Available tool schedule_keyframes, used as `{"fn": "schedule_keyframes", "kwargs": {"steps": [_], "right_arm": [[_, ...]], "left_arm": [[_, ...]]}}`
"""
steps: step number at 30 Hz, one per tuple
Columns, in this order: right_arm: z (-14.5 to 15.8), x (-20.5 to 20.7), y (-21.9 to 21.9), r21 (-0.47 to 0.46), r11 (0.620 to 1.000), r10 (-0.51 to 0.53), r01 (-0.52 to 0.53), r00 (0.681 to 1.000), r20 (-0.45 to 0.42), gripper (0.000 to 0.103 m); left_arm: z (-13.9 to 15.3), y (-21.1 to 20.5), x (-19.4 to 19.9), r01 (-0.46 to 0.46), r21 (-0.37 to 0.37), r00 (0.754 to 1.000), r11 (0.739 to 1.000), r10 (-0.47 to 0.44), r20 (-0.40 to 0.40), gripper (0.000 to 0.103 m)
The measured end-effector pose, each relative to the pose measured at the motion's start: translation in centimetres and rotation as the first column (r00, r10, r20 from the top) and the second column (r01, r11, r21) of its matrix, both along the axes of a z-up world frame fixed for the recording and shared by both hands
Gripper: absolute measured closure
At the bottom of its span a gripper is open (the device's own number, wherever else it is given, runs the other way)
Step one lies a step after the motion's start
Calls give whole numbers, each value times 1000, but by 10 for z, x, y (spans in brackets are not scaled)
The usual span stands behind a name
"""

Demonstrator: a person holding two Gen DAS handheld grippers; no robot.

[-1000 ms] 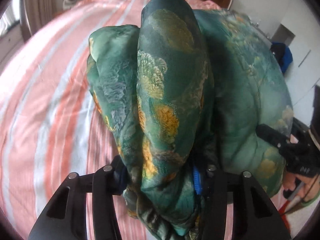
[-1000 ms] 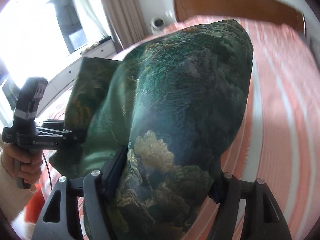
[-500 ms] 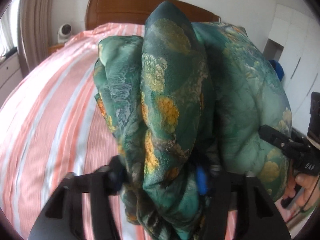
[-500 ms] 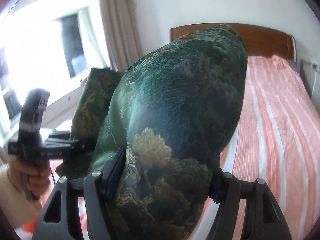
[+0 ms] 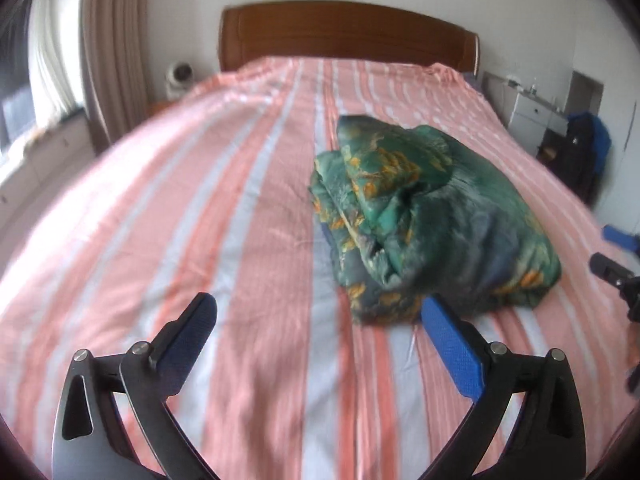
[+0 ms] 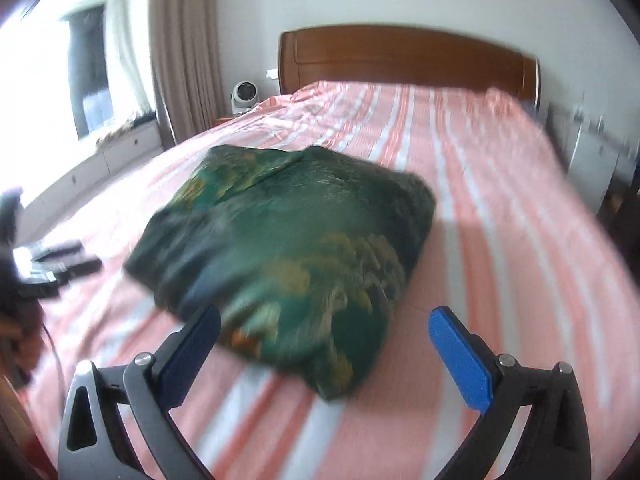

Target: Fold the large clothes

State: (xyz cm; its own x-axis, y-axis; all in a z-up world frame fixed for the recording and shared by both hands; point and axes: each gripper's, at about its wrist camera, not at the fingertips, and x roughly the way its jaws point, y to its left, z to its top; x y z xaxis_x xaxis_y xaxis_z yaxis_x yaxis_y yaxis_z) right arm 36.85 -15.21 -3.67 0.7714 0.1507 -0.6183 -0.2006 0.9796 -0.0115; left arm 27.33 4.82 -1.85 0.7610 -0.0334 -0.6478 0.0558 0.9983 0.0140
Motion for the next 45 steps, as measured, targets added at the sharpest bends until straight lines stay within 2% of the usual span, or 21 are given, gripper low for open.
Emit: {"fn": "schedule_keyframes", "kwargs": {"steps": [1, 3, 7, 10, 13, 16, 19, 23, 29, 33, 39, 42, 45], "right_arm": [[2, -11, 2, -38, 999, 1, 0, 1000, 15, 0], [13, -39, 11, -107, 994, -6, 10, 999, 35, 0], [30, -98, 23, -161, 985, -58, 64, 997, 46, 0], [42, -130, 25, -184, 975, -114, 125, 991, 69, 0], [53, -161, 27, -206, 963, -153, 171, 983, 103, 0], [61, -182, 26, -194, 965, -154, 174, 981, 116, 0], [66, -205, 23, -131, 979, -142, 153, 986, 93, 0], [63, -225, 24, -110, 982, -146, 151, 988, 57, 0], [69, -265, 21, 5, 978, -206, 207, 970, 127, 0], [64, -273, 16, 86, 980, -181, 179, 983, 17, 0], [65, -294, 13, 62, 969, -239, 238, 971, 7, 0], [62, -295, 15, 8, 968, -251, 252, 968, -27, 0], [60, -294, 12, 18, 969, -246, 247, 968, -46, 0]], "left_arm": [[4, 6, -4, -6, 30, 1000, 1000, 5, 17, 1], [22, -8, -29, -17, 89, 998, 996, 11, 67, 0], [28, -19, -68, -41, 136, 991, 990, 24, 129, 0], [41, -29, -98, -46, 131, 989, 990, 27, 143, 0], [45, -42, -123, -110, 117, 983, 987, 90, 163, 0], [49, -51, -143, -122, 96, 977, 988, 102, 188, 0], [50, -56, -157, -126, 83, 984, 989, 113, 140, 0], [50, -61, -175, -62, 48, 994, 997, 57, 90, 0], [51, -57, -200, -44, 19, 998, 999, 43, 44, 0], [54, -53, -219, -28, -2, 998, 1000, 28, 50, 0], [61, -61, -232, -13, 23, 998, 1000, 11, 63, 0], [60, -70, -231, -10, 53, 998, 999, 7, 57, 0], [54, -77, -225, -3, 74, 1000, 997, 2, 15, 0]]}}
